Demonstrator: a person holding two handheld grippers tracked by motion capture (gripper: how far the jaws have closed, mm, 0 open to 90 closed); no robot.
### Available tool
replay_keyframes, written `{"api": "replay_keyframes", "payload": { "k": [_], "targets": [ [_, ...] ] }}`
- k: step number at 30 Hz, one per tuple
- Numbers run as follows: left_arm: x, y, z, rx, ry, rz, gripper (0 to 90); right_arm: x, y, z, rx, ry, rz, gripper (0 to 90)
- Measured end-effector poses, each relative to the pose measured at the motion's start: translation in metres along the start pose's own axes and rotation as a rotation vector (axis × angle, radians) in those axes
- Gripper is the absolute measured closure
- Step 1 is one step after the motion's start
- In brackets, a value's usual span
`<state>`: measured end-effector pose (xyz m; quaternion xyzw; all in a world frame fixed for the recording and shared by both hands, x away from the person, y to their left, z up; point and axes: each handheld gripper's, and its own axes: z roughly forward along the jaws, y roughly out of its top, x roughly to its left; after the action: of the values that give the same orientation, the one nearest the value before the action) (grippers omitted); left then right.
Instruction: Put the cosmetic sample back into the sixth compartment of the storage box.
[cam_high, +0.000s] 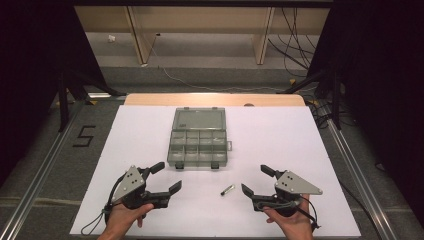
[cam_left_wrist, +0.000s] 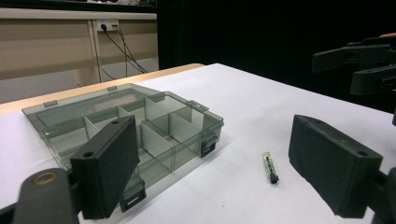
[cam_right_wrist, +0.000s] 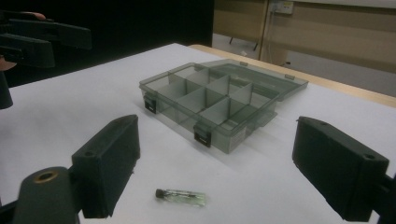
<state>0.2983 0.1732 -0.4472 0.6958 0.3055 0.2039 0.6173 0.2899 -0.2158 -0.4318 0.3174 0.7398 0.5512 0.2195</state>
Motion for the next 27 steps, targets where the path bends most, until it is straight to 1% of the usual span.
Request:
{"api": "replay_keyframes", "payload": {
  "k": [3,4,5,8,9,10,11,12,13,14,15,16,17,18,19,20,21,23,24,25,27],
  "targets": [
    [0.000,0.000,0.000,0.001,0.000,-0.001,15.9,0.000,0.000,0.001,0.001,-0.004,-0.004,16.1],
    [0.000,0.000,0.000,0.001,0.000,-0.001,15.9,0.000,0.000,0.001,0.007,-0.007,-0.001,16.1],
    [0.000,0.000,0.000,0.001,0.000,0.000,15.9,-0.001,0.000,0.000,0.028,-0.013,-0.006,16.0],
    [0.000,0.000,0.000,0.001,0.000,0.001,15.9,-0.001,0.000,0.002,0.045,-0.011,-0.002,15.8],
    [0.000,0.000,0.000,0.002,0.000,0.002,15.9,-0.001,-0.001,0.003,0.041,-0.015,-0.010,15.8],
    [0.000,0.000,0.000,0.001,0.000,0.001,15.9,-0.001,-0.001,0.004,0.024,-0.008,-0.004,15.8],
    [0.000,0.000,0.000,0.001,0.001,0.001,15.9,-0.001,-0.001,0.003,0.044,0.006,0.005,15.8],
    [0.000,0.000,0.000,0.001,0.001,0.000,15.9,0.000,-0.001,0.004,0.052,0.002,0.001,15.8],
    [0.000,0.000,0.000,0.001,0.001,0.000,15.9,-0.001,-0.001,0.005,0.050,-0.008,-0.012,15.7],
    [0.000,0.000,0.000,0.002,0.000,0.001,15.8,0.001,-0.001,0.004,0.063,-0.001,0.000,15.7],
    [0.000,0.000,0.000,0.001,-0.001,0.002,15.8,0.000,0.000,0.005,0.063,-0.005,-0.010,15.8],
    [0.000,0.000,0.000,0.001,-0.001,0.001,15.9,0.001,0.000,0.006,0.065,0.005,-0.010,15.7],
    [0.000,0.000,0.000,0.002,0.000,0.001,15.9,0.001,0.001,0.006,0.066,0.022,-0.017,15.8],
    [0.000,0.000,0.000,0.002,0.000,0.000,15.9,0.000,0.001,0.007,0.071,0.019,-0.039,15.8],
    [0.000,0.000,0.001,0.003,0.000,0.000,15.9,0.000,0.002,0.008,0.088,0.017,-0.056,15.8],
    [0.000,0.000,0.001,0.002,0.000,0.001,15.9,0.000,0.002,0.009,0.092,0.021,-0.060,15.8],
    [0.000,0.000,0.001,0.002,0.000,0.001,15.9,-0.001,0.003,0.009,0.115,0.040,-0.081,15.9],
    [0.000,0.000,0.001,0.004,0.001,-0.001,15.9,-0.001,0.005,0.011,0.125,0.055,-0.104,15.9],
    [0.000,-0.001,0.001,0.005,0.001,-0.001,15.9,-0.002,0.006,0.013,0.143,0.072,-0.111,16.0],
    [0.000,-0.001,0.001,0.005,0.002,-0.001,15.9,-0.002,0.007,0.014,0.142,0.073,-0.127,16.4],
    [0.001,-0.001,0.002,-0.002,-0.005,-0.001,15.9,-0.002,0.011,0.016,0.173,0.097,-0.150,17.1]
  ]
}}
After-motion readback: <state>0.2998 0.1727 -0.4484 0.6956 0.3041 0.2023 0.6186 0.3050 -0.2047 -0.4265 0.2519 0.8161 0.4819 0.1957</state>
